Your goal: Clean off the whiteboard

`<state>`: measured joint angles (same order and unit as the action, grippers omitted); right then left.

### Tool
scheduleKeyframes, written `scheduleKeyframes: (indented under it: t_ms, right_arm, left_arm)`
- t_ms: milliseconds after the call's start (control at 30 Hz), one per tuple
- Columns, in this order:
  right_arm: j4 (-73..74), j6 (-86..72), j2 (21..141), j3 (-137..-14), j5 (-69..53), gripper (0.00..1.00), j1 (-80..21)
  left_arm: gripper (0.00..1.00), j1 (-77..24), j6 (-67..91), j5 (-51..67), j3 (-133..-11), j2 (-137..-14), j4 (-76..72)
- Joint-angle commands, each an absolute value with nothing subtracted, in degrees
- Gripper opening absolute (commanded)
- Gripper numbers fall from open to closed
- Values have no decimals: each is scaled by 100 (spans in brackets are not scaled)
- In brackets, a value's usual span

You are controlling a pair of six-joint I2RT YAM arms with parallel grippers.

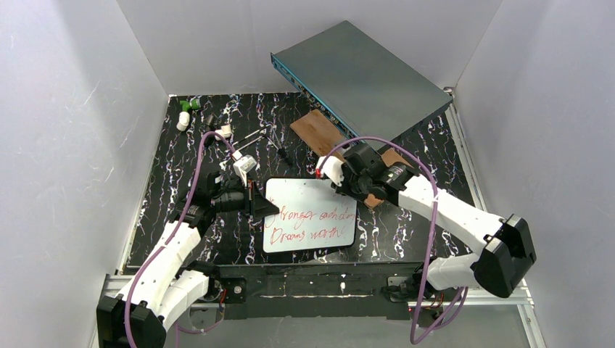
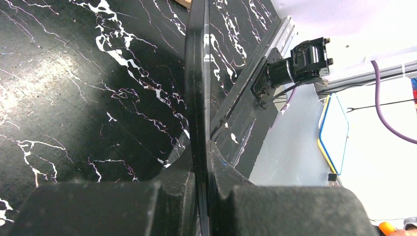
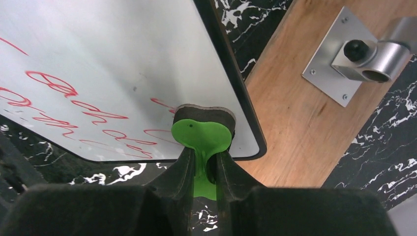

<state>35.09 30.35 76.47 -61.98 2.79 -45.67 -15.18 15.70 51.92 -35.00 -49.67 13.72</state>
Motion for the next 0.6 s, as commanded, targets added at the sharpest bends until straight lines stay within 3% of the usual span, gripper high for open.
scheduleKeyframes:
  t_ms: [0, 233, 567]
  right_arm:
    - [3196, 3326, 7358, -5797, 405, 1, -4412]
    - [3678, 3281, 7535, -6085, -681, 1, -4634]
    - [3618, 2943, 7936, -6861, -158, 1, -4896]
  left_arm:
    - [0, -1633, 905, 5260, -3607, -4852, 1601]
    - [0, -1632, 905, 5242, -3601, -4840, 1600]
    - [0, -1643, 896, 5223, -3595, -4860, 1605]
